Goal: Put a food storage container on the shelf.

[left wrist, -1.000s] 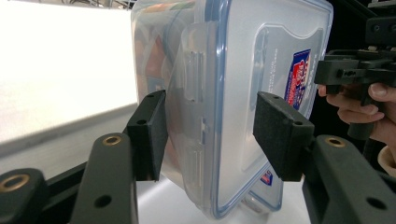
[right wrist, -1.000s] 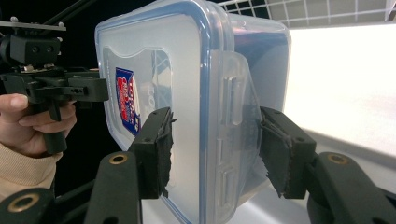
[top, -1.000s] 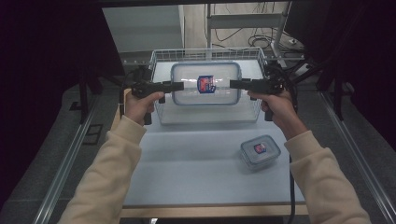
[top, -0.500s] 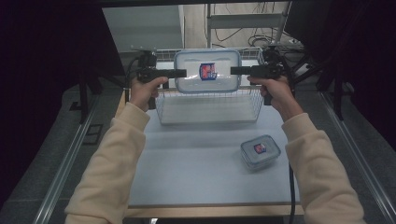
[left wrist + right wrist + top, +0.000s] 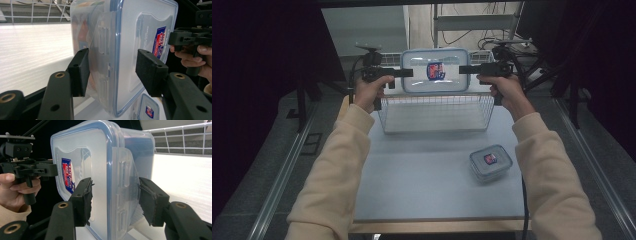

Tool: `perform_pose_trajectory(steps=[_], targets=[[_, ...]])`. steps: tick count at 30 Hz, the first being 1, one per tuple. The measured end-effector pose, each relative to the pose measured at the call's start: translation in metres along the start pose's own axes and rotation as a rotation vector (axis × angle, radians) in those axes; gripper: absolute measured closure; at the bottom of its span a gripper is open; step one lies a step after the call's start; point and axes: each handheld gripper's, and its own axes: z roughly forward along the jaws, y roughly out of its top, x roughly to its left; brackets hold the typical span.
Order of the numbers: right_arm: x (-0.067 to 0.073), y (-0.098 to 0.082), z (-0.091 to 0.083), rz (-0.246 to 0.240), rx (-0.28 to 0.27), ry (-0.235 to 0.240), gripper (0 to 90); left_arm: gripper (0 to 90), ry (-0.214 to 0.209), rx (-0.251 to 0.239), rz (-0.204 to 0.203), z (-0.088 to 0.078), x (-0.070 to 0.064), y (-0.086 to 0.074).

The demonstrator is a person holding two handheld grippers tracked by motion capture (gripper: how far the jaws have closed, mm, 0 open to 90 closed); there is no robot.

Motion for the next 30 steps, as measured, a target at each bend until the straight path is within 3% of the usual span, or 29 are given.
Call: perform_pose_trajectory(steps=[10, 19, 22, 23, 24, 25, 30], targets=[[-0.005, 0.004, 0.007, 0.061, -0.012, -0.025, 43.0, 45.3, 0.002, -0.013, -0.062, 0.007, 0.005, 0.006], [-0.009, 0.010, 0.022, 0.170, -0.015, -0.076, 35.3, 40.9, -0.031, -0.030, -0.180, 0.018, 0.022, 0.009], [-0.011, 0.009, 0.025, 0.201, -0.019, -0.088, 31.6, 40.0, -0.022, -0.031, -0.181, 0.020, 0.023, 0.008], [-0.012, 0.007, 0.029, 0.233, -0.012, -0.111, 23.0, 39.5, -0.010, -0.028, -0.171, 0.020, 0.022, 0.007], [-0.014, 0.006, 0.031, 0.254, 0.004, -0.101, 22.4, 35.9, 0.022, -0.027, -0.154, 0.020, 0.021, 0.007], [-0.016, 0.004, 0.032, 0.254, 0.000, -0.096, 23.6, 35.3, 0.038, -0.031, -0.144, 0.020, 0.020, 0.006], [-0.014, -0.001, 0.031, 0.252, -0.038, -0.105, 21.4, 32.2, 0.024, -0.046, -0.144, 0.016, 0.021, 0.003]])
